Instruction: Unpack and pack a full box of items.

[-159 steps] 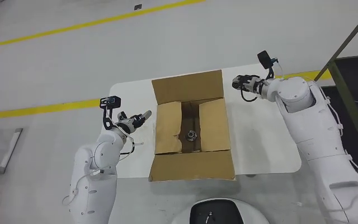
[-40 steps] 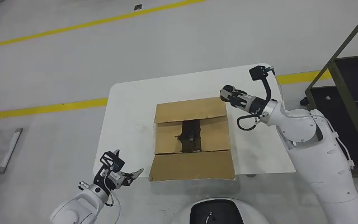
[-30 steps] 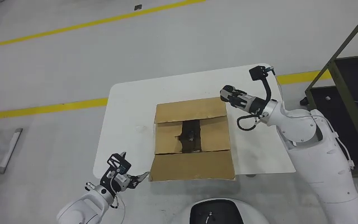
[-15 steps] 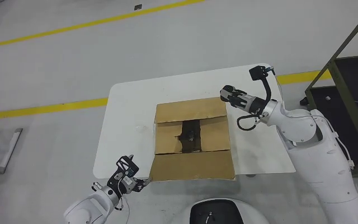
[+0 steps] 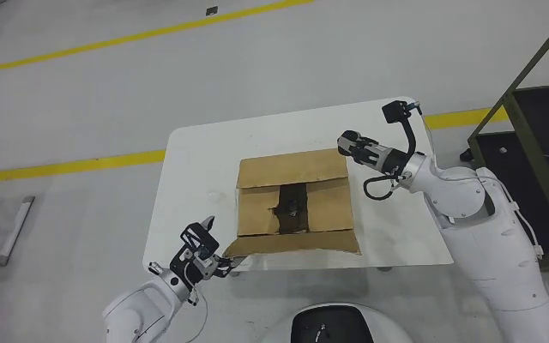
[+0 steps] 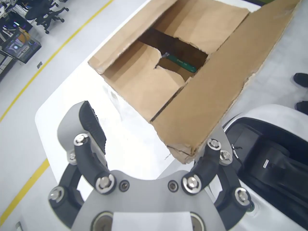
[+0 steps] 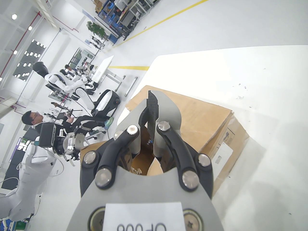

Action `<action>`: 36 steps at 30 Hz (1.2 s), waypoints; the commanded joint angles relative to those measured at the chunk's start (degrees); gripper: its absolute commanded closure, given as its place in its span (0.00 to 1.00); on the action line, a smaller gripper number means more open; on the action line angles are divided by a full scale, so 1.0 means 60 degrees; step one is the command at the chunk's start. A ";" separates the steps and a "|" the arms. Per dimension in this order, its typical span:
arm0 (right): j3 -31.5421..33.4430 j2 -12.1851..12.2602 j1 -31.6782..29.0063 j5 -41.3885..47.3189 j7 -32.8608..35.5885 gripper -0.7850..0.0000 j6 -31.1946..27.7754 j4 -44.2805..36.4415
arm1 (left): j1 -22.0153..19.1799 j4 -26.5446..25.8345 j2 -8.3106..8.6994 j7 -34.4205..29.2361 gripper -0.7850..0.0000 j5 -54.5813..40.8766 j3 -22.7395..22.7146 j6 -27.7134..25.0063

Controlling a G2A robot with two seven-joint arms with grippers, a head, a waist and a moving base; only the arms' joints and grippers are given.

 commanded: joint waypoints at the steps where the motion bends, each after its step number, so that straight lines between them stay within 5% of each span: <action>1: 0.0000 0.0000 0.0000 0.0000 0.0000 1.00 0.0000 0.0000 | -0.0294 -0.0013 -0.0009 -0.0136 0.00 -0.0051 0.0225 0.0221; 10: 0.0000 0.0000 0.0000 0.0000 0.0000 1.00 0.0000 0.0000 | -0.2060 0.0576 -0.0148 -0.0803 0.00 -0.0251 0.1676 0.1873; 18: 0.0000 0.0000 0.0000 0.0000 0.0000 1.00 0.0000 0.0000 | -0.3134 0.2065 -0.0258 -0.0885 0.00 0.0510 0.2588 0.2918; 25: -0.0568 -0.0019 -0.0185 -0.0640 -0.0480 1.00 -0.0199 -0.0111 | -0.3545 0.2792 -0.0287 -0.0984 0.00 0.0758 0.2879 0.3059; 36: -0.2602 -0.0256 0.0429 -0.4276 -0.2184 1.00 0.0499 0.0996 | -0.3582 0.3316 -0.0253 -0.0858 0.00 0.0943 0.2813 0.2970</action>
